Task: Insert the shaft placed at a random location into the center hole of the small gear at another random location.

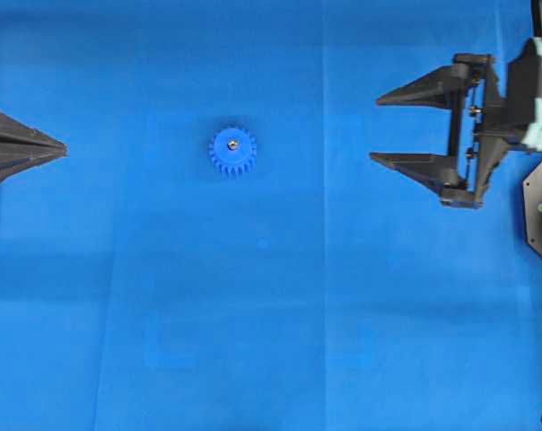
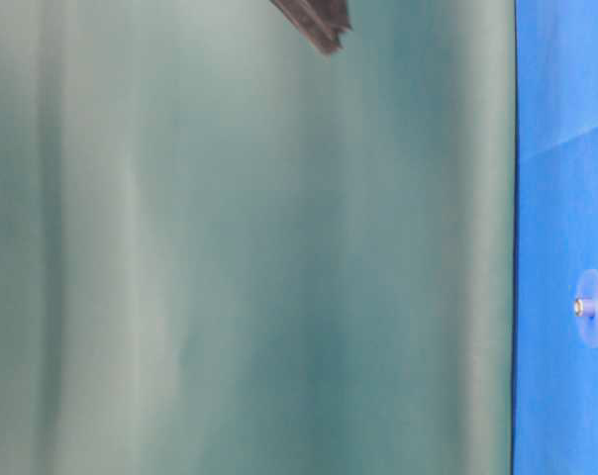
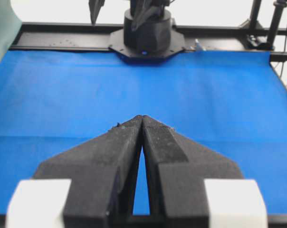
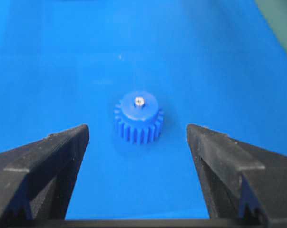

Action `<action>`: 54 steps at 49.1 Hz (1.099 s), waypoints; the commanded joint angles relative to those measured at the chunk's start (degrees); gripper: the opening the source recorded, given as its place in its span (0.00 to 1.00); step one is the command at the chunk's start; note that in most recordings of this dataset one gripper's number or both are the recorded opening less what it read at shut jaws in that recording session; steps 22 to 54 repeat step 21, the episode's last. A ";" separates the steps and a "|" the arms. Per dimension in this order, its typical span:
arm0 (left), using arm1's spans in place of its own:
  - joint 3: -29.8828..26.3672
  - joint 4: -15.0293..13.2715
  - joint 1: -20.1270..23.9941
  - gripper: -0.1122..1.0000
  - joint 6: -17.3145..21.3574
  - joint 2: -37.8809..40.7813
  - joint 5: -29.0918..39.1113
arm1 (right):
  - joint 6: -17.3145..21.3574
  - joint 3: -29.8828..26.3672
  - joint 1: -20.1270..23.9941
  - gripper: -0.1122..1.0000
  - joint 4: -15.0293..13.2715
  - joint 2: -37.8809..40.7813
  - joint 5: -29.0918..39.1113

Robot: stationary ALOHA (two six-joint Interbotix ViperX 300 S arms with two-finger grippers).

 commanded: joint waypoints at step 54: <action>0.35 0.09 1.23 0.12 -0.09 0.35 -0.26 | 0.00 -0.44 0.09 0.75 0.09 -1.85 0.79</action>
